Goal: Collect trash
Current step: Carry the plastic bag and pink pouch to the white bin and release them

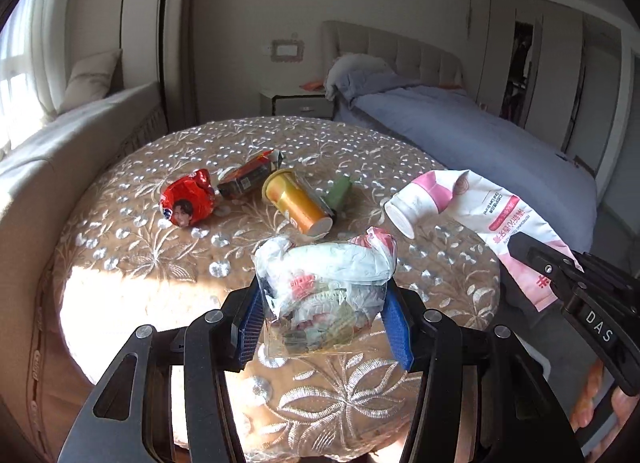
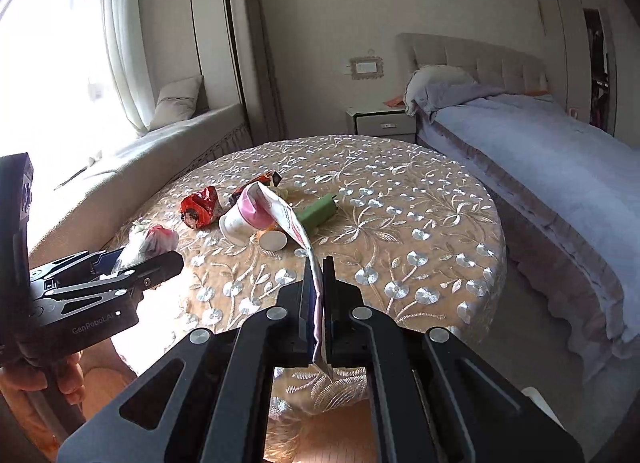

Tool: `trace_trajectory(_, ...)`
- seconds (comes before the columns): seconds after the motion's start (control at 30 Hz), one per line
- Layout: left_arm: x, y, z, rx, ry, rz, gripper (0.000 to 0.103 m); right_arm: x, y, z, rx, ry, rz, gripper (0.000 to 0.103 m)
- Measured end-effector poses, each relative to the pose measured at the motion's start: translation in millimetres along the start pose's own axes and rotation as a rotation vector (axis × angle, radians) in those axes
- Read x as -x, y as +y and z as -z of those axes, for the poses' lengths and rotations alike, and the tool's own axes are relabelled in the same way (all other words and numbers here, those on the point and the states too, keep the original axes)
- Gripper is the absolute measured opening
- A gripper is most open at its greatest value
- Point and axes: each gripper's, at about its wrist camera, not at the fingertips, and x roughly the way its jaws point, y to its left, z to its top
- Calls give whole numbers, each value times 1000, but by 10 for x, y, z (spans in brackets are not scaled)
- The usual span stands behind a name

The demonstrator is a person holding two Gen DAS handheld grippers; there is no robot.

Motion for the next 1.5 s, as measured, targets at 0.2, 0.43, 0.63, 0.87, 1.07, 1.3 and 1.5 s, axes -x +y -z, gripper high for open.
trace_trajectory(0.2,69,-449,115,-78,-3,57,51,351,-294,157,-35,-34,74,5)
trace_trajectory(0.43,55,-967,242,-171,20,137,51,703,-618,330,-81,-83,159,5)
trace_trajectory(0.63,-4,-1347,327,-237,41,193,51,886,-879,461,-115,-91,230,5)
trace_trajectory(0.87,-174,-1790,474,-324,97,270,51,1041,-1186,623,-152,-63,318,5)
trace_trajectory(1.07,-405,-2236,653,-427,157,339,51,1096,-1486,838,-195,-14,395,5)
trace_trajectory(1.3,-782,-2688,939,-561,256,403,51,974,-1861,1206,-229,108,497,5)
trace_trajectory(1.5,-1200,-3011,1215,-642,358,456,51,726,-2224,1677,-274,259,546,5)
